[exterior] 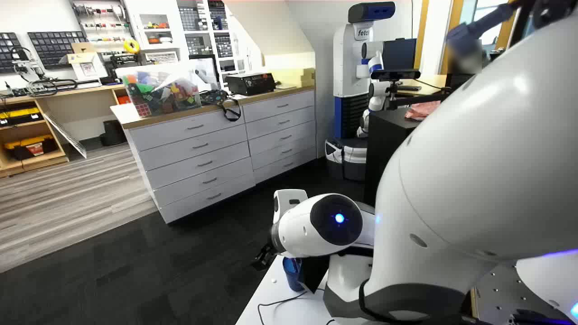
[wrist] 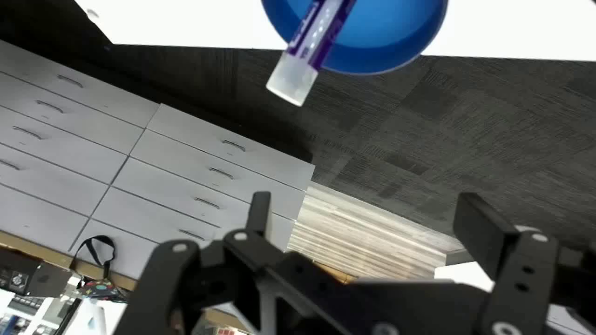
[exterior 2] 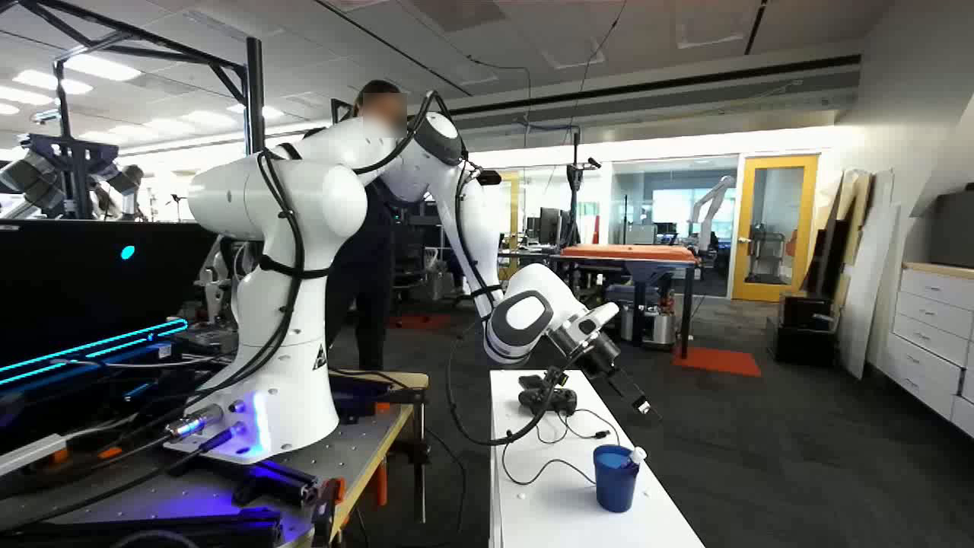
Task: Remove the marker from the cup and put it on the table
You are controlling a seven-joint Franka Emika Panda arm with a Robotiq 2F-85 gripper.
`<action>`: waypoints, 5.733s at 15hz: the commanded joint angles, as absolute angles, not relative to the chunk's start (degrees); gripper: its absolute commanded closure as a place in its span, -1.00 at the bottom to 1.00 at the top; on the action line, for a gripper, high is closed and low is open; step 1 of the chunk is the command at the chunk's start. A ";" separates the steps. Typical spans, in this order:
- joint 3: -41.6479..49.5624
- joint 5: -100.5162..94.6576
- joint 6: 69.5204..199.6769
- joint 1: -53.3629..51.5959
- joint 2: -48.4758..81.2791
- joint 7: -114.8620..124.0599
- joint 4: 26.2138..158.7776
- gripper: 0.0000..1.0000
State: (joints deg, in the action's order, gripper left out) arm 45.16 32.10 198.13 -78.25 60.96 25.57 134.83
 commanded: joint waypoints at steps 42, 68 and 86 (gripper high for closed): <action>53.62 37.71 184.27 -81.03 57.63 22.39 136.81 -1.00; 44.21 31.84 174.66 -66.30 43.13 30.61 135.32 -1.00; 31.81 27.15 175.93 -51.89 39.00 37.73 133.34 -1.00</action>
